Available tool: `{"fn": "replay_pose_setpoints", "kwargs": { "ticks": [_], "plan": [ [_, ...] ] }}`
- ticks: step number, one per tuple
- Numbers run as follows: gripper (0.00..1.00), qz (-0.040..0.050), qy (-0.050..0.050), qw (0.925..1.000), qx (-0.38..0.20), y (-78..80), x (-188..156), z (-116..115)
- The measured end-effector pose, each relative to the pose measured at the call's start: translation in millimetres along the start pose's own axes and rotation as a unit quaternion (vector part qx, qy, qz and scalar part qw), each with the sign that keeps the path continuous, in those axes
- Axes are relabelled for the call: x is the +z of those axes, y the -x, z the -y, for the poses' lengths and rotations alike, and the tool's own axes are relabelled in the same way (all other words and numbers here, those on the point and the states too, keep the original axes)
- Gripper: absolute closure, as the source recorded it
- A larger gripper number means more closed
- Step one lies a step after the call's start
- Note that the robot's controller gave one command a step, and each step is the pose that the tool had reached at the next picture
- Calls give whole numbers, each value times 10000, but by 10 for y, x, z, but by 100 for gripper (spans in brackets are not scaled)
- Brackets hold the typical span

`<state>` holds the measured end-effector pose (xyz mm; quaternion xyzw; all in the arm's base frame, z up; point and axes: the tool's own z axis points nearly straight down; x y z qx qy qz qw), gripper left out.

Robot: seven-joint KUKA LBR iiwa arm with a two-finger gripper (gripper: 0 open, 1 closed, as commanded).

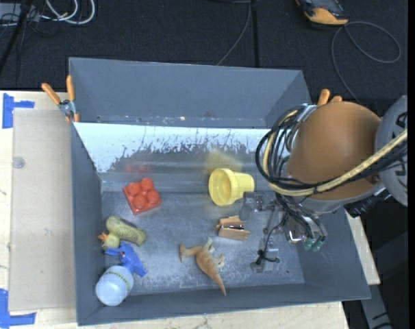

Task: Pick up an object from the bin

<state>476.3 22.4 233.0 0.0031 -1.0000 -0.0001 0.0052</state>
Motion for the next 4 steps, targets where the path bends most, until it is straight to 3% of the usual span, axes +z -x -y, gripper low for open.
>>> {"fn": "replay_pose_setpoints", "kwargs": {
  "ticks": [1, 2, 3, 4],
  "plan": [
    [0, 41, 1, 10000, 4, 13, -41, 1],
    [0, 53, 4, 9994, 349, 82, 281, 14],
    [0, 38, 0, 9998, 215, 101, 778, 1],
    [0, 60, 3, 9998, 181, 228, 1350, -233]
  ]
}}
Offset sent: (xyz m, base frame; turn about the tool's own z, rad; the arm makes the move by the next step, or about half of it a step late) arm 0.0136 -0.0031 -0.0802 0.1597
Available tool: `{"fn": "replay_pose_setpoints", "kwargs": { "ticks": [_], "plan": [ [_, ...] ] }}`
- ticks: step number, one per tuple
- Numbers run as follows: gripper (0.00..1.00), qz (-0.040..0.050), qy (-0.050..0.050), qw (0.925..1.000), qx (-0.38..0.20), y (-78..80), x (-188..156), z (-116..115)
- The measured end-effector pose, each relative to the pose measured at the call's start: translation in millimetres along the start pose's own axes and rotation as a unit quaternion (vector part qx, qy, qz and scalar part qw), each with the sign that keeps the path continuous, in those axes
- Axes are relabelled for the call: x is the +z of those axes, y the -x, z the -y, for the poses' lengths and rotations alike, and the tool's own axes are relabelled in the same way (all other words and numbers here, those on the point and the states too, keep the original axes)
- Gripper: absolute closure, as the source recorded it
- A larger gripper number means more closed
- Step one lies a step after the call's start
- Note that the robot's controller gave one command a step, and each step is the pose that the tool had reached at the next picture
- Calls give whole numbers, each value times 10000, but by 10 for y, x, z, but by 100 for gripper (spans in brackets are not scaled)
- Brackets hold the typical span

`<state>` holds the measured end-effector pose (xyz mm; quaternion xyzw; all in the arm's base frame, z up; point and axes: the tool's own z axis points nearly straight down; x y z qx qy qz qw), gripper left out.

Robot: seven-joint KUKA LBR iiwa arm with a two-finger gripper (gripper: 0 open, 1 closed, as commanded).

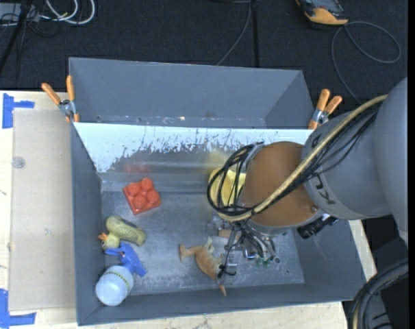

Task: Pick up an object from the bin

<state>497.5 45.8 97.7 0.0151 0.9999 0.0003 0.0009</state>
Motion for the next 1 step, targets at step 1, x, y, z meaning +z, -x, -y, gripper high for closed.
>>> {"fn": "replay_pose_setpoints", "kwargs": {
  "ticks": [1],
  "plan": [
    [0, 5, 4, 9989, -475, 30, 275, -64]
  ]
}}
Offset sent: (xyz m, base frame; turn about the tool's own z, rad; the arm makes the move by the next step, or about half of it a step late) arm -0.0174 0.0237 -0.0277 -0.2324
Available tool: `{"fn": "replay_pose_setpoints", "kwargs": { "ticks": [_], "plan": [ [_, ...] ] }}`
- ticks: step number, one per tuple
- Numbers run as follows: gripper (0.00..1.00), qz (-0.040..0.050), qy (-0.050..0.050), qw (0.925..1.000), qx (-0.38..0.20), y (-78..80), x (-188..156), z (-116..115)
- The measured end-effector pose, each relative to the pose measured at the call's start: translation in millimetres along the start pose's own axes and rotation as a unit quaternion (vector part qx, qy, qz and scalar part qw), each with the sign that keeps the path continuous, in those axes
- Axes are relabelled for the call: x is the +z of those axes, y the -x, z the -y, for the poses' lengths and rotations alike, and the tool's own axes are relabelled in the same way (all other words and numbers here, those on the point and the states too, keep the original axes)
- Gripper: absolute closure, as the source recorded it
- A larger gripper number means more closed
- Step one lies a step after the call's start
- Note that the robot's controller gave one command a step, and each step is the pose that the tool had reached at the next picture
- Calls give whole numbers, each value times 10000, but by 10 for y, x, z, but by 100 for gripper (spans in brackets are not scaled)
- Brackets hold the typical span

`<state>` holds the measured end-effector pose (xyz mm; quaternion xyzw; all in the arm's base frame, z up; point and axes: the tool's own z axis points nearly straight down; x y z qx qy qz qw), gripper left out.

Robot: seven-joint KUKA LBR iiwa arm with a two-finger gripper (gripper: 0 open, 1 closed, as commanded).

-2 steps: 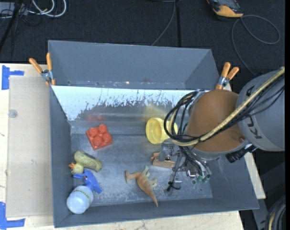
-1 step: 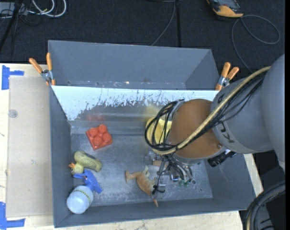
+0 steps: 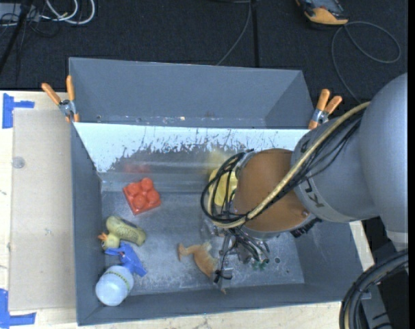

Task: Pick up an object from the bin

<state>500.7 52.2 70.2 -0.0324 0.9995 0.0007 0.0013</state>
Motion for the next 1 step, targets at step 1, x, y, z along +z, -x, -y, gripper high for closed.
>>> {"fn": "replay_pose_setpoints", "kwargs": {
  "ticks": [1],
  "plan": [
    [0, 68, -8, 9990, -444, -55, -23, -8]
  ]
}}
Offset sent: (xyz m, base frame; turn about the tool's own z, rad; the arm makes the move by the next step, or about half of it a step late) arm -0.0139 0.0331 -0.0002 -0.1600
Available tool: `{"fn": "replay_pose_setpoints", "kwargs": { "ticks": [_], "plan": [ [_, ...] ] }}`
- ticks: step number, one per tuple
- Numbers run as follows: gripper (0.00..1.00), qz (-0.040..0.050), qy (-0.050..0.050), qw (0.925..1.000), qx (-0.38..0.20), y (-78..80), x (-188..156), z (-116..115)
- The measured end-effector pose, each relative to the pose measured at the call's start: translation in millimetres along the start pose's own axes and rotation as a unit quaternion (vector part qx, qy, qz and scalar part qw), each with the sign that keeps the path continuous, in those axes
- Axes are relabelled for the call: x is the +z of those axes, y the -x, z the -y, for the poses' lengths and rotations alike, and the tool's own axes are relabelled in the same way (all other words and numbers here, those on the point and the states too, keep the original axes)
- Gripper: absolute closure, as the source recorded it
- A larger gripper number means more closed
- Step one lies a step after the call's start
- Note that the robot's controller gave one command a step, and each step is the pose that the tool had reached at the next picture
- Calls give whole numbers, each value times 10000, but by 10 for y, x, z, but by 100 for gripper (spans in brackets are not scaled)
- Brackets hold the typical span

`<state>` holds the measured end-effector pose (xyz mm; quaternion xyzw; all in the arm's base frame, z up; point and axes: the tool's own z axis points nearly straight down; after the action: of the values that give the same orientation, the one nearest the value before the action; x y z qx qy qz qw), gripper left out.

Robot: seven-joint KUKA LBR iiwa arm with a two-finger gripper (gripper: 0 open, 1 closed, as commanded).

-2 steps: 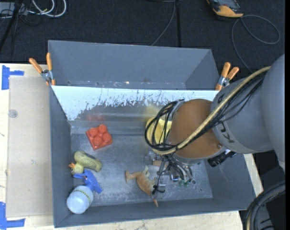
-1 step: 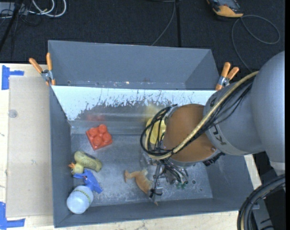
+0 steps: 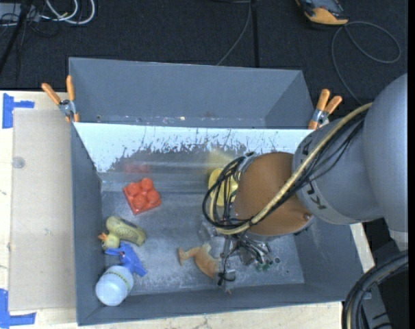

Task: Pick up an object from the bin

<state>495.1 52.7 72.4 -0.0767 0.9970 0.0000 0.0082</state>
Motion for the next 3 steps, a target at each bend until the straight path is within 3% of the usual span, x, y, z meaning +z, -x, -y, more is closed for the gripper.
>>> {"fn": "replay_pose_setpoints", "kwargs": {
  "ticks": [1, 2, 3],
  "plan": [
    [0, -16, 0, 9997, -247, -5, 3, -213],
    [0, 4, 1, 9942, -1073, 9, 15, -376],
    [0, 11, 1, 9926, -1212, 11, 15, -398]
  ]
}}
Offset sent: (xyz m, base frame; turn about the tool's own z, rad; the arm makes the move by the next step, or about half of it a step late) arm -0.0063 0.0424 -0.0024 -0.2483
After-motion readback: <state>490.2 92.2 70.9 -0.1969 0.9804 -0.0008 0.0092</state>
